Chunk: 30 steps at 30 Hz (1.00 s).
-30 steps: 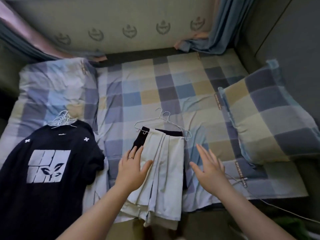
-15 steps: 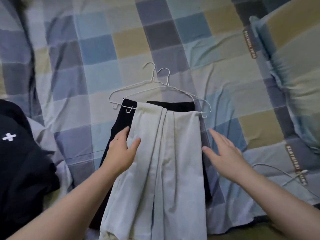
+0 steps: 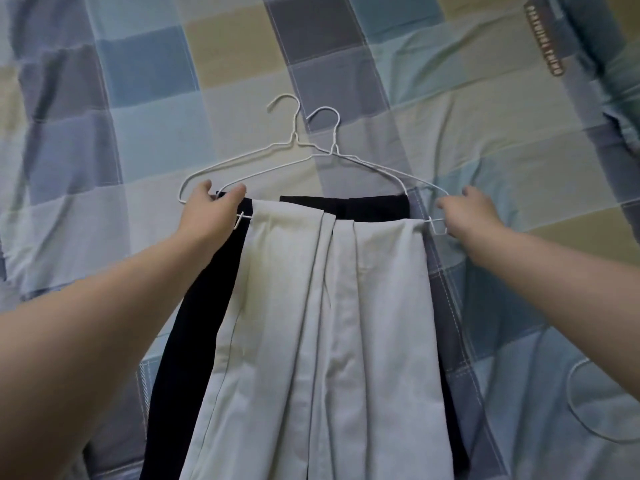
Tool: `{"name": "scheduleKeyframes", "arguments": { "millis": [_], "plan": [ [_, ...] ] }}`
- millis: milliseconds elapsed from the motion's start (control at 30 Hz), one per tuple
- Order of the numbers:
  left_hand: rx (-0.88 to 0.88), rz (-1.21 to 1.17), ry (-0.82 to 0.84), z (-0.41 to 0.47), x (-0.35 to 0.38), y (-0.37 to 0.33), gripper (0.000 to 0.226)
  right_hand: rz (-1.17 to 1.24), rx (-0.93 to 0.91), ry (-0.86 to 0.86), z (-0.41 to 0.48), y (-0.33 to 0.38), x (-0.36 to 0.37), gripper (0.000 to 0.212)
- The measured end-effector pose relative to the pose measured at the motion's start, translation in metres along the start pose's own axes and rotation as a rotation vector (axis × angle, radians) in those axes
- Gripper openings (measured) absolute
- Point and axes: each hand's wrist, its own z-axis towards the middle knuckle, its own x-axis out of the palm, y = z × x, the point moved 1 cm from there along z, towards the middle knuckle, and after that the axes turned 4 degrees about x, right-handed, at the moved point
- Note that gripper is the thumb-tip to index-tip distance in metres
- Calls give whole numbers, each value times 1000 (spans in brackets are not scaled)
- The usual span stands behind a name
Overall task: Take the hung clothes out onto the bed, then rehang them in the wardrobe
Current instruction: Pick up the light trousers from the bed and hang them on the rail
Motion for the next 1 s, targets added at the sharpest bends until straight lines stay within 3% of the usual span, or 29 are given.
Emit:
{"name": "scheduleKeyframes", "arguments": {
  "millis": [100,300,467,733,1000],
  "plan": [
    [-132,-189,-21,5,0,-16,83,283,135,55,3,12,-8,34],
    [-147,-341,-64,-22,-24,-46,66,415,214,165,-38,28,-56,6],
    [-133,-335,-38,-83,-74,-78,46,445,185,192,-116,31,-108,12],
    [-26,-234,83,-227,-171,-108,34,540,237,181,-300,4,-176,17],
    [200,-92,234,-342,-246,-125,24,741,277,-71,-481,-60,-211,24]
  ]
}}
